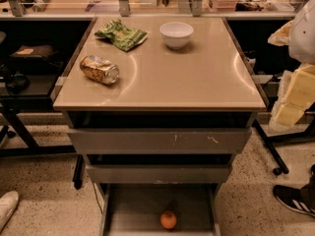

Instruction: Pick orange from bottom drawer and place on counter

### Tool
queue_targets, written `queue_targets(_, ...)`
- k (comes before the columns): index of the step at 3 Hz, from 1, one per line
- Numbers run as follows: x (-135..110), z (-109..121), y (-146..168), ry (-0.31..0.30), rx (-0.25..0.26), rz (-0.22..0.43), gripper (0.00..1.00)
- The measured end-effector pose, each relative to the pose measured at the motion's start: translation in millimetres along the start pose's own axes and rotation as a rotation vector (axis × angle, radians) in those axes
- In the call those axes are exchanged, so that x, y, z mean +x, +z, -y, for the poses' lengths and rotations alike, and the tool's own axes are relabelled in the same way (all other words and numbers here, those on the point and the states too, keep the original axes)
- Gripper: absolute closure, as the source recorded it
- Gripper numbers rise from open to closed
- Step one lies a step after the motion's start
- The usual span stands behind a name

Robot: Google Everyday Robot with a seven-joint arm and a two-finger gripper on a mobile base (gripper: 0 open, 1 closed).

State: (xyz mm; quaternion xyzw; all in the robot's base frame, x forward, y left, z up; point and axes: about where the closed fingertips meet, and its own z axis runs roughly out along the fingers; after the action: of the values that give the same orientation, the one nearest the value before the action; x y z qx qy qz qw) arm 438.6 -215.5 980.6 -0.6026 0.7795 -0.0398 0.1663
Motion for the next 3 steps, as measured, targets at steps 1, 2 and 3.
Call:
queue_targets(1,1.1,-1.6,4.4,0.004,0.0,0.008,0.0)
queue_targets(2,16.4,-12.1,33.4,0.028,-0.022,0.03,0.0)
queue_targets(3,34.6,-28.0,64.7,0.037,-0.033,0.059,0.0)
